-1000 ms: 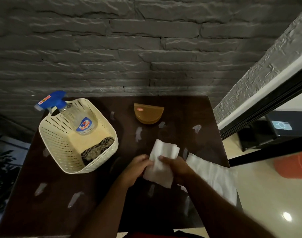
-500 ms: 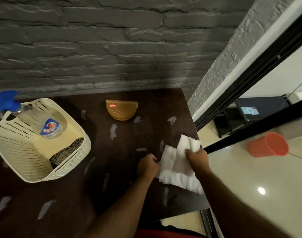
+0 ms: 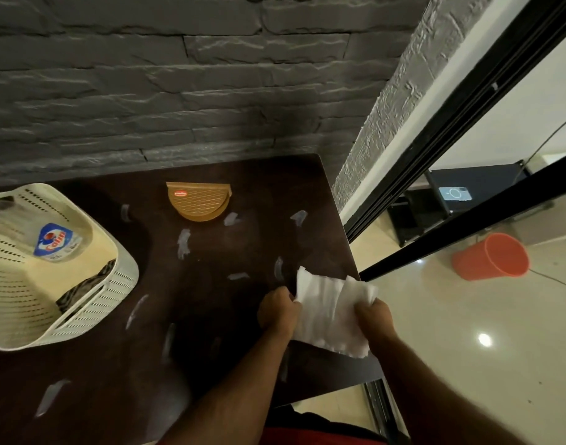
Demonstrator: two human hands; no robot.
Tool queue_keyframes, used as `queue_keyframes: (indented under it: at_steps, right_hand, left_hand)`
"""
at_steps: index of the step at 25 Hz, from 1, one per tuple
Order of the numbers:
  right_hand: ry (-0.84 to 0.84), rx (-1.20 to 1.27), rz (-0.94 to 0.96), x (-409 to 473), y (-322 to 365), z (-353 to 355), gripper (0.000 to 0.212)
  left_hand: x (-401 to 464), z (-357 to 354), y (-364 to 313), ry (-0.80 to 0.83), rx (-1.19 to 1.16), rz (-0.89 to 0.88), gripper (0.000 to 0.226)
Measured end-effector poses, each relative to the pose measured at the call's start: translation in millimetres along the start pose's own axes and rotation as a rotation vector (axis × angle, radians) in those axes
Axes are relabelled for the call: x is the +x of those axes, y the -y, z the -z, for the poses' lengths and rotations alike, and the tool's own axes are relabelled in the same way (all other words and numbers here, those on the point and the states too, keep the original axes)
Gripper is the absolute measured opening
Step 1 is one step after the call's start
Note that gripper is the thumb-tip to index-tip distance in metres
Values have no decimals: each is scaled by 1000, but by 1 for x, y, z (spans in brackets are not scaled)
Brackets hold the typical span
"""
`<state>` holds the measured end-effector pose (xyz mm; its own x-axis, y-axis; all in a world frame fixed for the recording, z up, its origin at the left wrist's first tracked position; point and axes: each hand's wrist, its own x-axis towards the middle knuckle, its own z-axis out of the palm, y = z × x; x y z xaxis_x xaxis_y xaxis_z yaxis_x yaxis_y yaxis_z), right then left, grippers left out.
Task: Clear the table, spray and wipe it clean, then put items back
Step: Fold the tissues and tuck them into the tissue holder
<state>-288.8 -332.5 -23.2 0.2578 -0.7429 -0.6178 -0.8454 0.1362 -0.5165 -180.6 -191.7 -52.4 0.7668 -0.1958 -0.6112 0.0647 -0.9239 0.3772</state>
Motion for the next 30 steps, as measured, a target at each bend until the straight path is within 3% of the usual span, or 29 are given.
queue_keyframes:
  at_steps: [4,9,14,18,21,24,30]
  right_hand:
    - [21,15,49,-3,13,-6,29]
    - [129,66,141,-25,40,-40,27]
    - [294,78,176,-57,65,-92,15]
    - [405,-7,175,-76,81,-121,8]
    - [517,-90,192,-86,87,-137,13]
    - [459,-189,212,-88,90,-150,27]
    - [581,-74,115,-89,100,-164,29]
  left_hand:
    - [4,25,16,67,-241,49,20]
    - [25,84,97,-48,-476,224,35]
    - [27,126,179,-141,-436,299,42]
    - [27,136,207,-161,-367,244,39]
    - [30,140,215,-159,-401,253,39]
    - [32,140,216,-162,-460,216,37]
    - [35,137,219,-138,-464,190,33]
